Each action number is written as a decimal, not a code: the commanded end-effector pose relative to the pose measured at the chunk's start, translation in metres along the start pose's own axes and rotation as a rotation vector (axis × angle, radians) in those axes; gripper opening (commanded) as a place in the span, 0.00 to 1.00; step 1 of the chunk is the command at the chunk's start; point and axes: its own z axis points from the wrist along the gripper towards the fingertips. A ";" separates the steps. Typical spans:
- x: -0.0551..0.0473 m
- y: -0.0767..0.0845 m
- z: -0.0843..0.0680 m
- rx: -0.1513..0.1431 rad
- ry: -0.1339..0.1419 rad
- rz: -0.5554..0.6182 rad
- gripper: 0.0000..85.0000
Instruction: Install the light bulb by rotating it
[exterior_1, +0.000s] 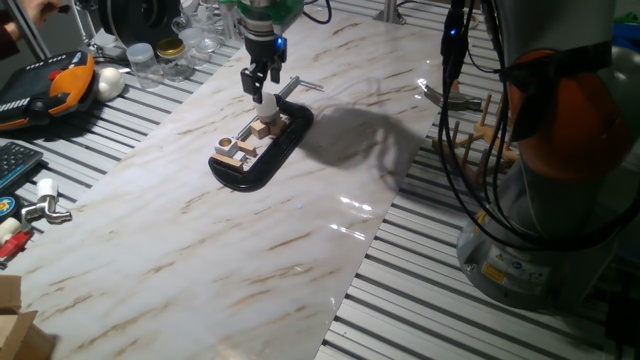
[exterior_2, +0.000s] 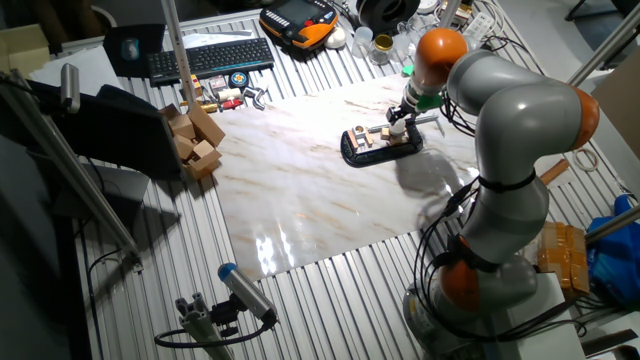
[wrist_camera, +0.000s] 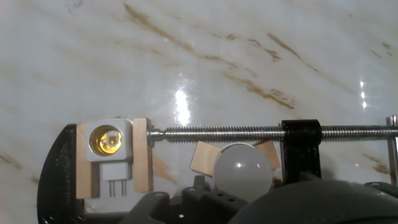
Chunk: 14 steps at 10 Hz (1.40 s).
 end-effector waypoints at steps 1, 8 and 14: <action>0.000 0.000 0.002 0.000 0.000 -0.002 0.80; -0.001 0.001 0.014 -0.012 -0.001 -0.007 0.80; -0.001 0.001 0.024 -0.013 -0.016 -0.007 0.80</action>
